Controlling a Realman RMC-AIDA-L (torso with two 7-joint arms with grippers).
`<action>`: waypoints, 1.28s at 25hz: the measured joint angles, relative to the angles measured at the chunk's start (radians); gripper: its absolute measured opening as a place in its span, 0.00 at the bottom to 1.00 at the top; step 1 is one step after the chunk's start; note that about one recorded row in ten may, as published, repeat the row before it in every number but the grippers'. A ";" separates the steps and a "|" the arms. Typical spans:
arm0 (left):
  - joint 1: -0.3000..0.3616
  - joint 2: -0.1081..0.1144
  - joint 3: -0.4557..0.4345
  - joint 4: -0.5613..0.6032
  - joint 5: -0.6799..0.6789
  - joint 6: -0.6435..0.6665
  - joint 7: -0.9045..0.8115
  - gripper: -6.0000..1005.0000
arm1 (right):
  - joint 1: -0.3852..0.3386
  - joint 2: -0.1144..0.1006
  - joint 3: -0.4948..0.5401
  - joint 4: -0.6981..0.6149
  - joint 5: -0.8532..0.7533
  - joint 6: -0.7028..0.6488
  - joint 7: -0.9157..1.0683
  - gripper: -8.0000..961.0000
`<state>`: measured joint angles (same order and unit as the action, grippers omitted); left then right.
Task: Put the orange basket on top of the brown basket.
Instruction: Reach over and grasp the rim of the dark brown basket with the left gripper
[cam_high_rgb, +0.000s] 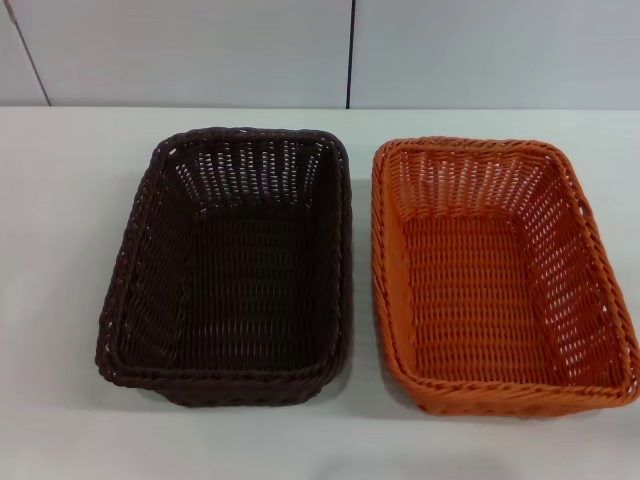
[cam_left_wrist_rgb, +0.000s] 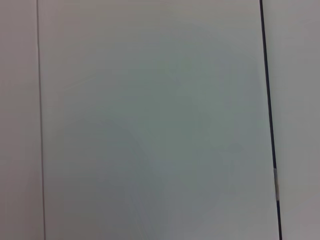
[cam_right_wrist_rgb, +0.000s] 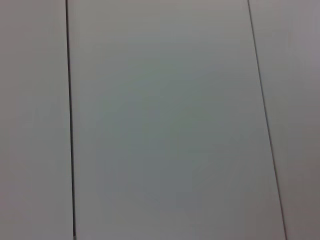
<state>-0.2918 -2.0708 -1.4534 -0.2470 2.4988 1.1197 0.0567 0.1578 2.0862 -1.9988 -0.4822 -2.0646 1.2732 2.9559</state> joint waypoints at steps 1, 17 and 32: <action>0.000 0.000 0.000 0.000 0.000 0.000 0.000 0.80 | 0.000 0.000 0.000 0.000 0.000 0.000 0.000 0.76; 0.004 0.034 0.002 -0.133 0.012 -0.134 -0.003 0.80 | 0.004 -0.001 -0.001 -0.006 0.000 -0.009 0.000 0.76; 0.159 0.118 -0.218 -1.239 0.216 -1.539 0.087 0.80 | 0.022 -0.009 0.022 -0.006 0.012 -0.111 0.000 0.76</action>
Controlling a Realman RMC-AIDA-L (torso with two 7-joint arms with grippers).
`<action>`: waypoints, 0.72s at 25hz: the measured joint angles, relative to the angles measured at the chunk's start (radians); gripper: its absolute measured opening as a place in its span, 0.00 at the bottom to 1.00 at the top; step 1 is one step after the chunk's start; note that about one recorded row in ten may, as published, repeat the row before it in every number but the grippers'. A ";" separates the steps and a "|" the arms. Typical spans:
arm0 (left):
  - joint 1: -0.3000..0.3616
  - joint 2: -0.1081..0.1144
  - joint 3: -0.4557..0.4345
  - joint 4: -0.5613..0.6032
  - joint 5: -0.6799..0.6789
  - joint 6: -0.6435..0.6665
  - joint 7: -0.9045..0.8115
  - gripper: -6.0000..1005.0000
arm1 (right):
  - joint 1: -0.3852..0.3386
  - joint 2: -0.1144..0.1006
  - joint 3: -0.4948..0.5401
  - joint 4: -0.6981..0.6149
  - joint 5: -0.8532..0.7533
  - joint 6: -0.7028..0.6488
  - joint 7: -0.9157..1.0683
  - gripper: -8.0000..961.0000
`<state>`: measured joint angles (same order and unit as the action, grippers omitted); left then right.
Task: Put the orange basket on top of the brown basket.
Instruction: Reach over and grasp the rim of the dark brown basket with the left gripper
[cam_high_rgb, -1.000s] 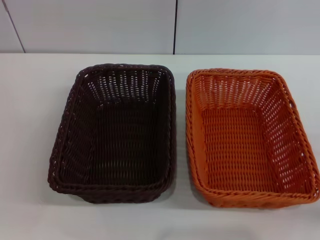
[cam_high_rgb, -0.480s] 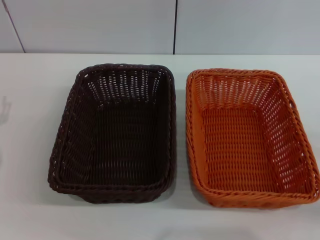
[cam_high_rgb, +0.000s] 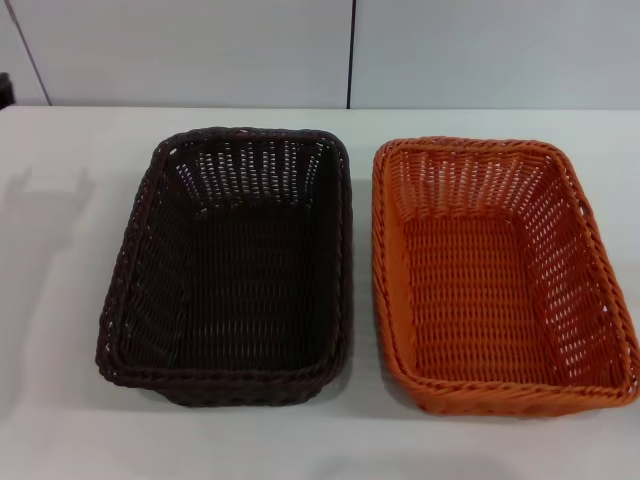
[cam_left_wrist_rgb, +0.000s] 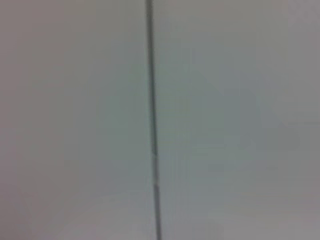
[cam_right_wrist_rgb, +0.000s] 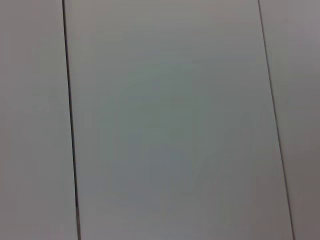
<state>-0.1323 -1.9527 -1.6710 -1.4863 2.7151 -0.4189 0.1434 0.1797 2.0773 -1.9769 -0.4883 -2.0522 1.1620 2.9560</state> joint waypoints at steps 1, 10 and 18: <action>-0.015 -0.020 -0.039 -0.049 0.000 -0.106 0.048 0.80 | 0.002 -0.001 0.002 0.001 0.000 -0.008 0.000 0.76; -0.225 -0.104 -0.216 -0.205 -0.006 -0.761 0.224 0.80 | 0.018 -0.003 0.013 0.021 0.001 -0.034 0.000 0.76; -0.272 -0.108 -0.189 -0.184 0.022 -0.847 0.167 0.80 | 0.020 -0.003 0.014 0.032 0.002 -0.036 0.000 0.76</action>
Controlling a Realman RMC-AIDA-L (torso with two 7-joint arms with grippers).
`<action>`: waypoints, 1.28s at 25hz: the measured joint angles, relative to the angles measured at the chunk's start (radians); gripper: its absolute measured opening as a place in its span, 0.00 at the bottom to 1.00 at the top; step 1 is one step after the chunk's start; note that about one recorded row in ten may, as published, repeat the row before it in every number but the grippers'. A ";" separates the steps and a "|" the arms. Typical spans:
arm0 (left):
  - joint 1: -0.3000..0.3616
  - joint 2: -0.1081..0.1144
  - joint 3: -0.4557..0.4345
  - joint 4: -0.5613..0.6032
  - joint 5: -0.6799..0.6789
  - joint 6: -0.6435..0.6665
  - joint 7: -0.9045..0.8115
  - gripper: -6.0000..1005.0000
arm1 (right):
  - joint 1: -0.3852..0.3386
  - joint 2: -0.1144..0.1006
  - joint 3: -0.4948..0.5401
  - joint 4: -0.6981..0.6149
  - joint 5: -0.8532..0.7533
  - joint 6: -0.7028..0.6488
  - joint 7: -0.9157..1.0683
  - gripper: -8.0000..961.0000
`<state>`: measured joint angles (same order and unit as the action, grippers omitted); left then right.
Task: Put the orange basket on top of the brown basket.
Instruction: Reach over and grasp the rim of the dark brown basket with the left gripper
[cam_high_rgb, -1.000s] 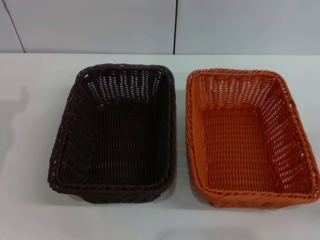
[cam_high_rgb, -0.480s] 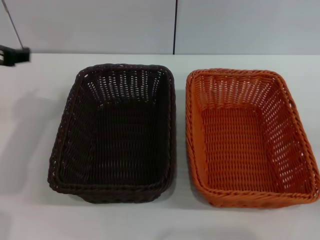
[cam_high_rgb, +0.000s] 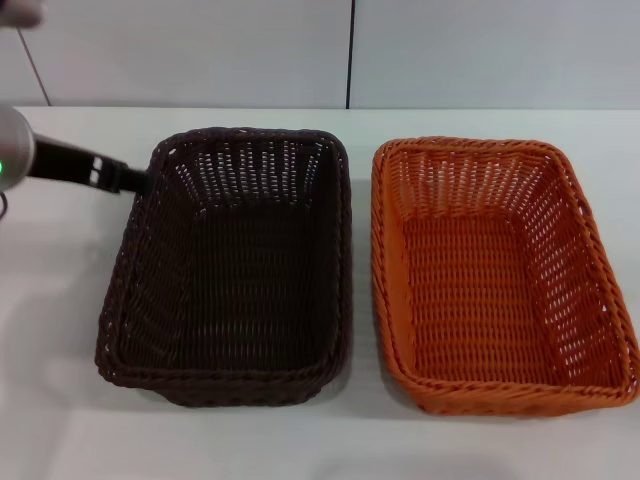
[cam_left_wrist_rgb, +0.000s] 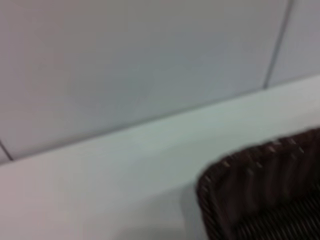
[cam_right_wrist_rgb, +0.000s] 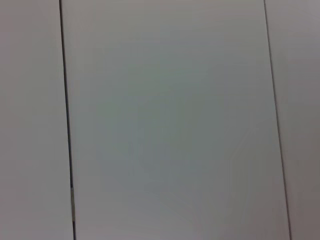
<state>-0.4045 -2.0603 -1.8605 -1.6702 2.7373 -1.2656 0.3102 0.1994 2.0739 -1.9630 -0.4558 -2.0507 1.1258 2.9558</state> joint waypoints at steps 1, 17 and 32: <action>-0.007 0.001 0.069 0.015 0.014 -0.028 -0.026 0.80 | 0.000 0.000 0.000 0.001 0.000 0.000 0.000 0.76; -0.063 -0.003 0.138 0.170 0.052 -0.061 -0.047 0.80 | 0.000 0.000 -0.009 0.006 0.000 -0.008 0.000 0.76; -0.118 0.000 0.143 0.295 0.066 -0.030 -0.039 0.73 | 0.000 0.000 -0.009 0.012 0.000 -0.011 -0.001 0.76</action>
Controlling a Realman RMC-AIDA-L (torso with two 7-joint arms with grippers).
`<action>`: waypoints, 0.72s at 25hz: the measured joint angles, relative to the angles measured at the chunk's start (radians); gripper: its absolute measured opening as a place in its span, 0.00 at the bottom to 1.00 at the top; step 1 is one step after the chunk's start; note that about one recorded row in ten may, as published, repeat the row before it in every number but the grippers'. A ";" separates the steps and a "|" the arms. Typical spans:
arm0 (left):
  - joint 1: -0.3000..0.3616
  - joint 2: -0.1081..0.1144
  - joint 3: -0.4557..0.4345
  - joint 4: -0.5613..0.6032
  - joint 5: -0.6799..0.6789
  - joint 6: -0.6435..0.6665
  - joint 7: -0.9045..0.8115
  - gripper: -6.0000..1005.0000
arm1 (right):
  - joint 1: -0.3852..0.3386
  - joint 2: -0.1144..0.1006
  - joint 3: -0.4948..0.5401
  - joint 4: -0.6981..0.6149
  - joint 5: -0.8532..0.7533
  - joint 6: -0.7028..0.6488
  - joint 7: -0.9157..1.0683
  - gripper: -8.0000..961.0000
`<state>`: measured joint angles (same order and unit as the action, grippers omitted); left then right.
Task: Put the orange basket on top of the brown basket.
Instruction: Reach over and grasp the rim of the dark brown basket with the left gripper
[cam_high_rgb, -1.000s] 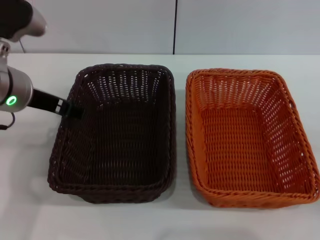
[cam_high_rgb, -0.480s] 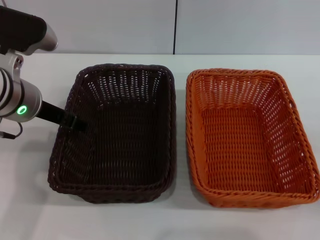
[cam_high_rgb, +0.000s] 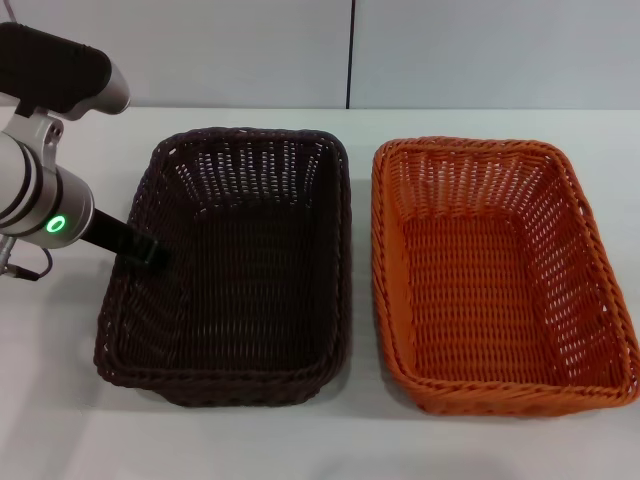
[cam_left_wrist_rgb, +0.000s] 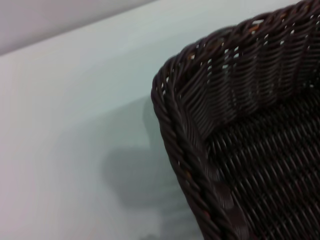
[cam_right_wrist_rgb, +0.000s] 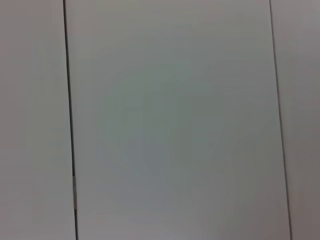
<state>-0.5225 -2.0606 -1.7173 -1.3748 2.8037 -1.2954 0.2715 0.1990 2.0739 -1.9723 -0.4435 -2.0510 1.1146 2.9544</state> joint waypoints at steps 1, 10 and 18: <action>0.002 0.000 0.002 -0.006 0.003 0.002 0.002 0.70 | 0.000 0.000 0.000 0.001 0.000 0.000 0.000 0.76; 0.002 -0.001 0.011 -0.006 0.017 0.000 0.031 0.43 | -0.004 0.000 0.005 0.002 0.000 0.000 0.000 0.76; 0.001 0.000 0.022 -0.023 0.023 -0.004 0.095 0.32 | -0.004 0.000 0.007 0.002 0.000 0.001 0.000 0.76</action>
<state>-0.5212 -2.0605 -1.6950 -1.3981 2.8271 -1.2995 0.3662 0.1950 2.0740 -1.9652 -0.4417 -2.0510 1.1152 2.9544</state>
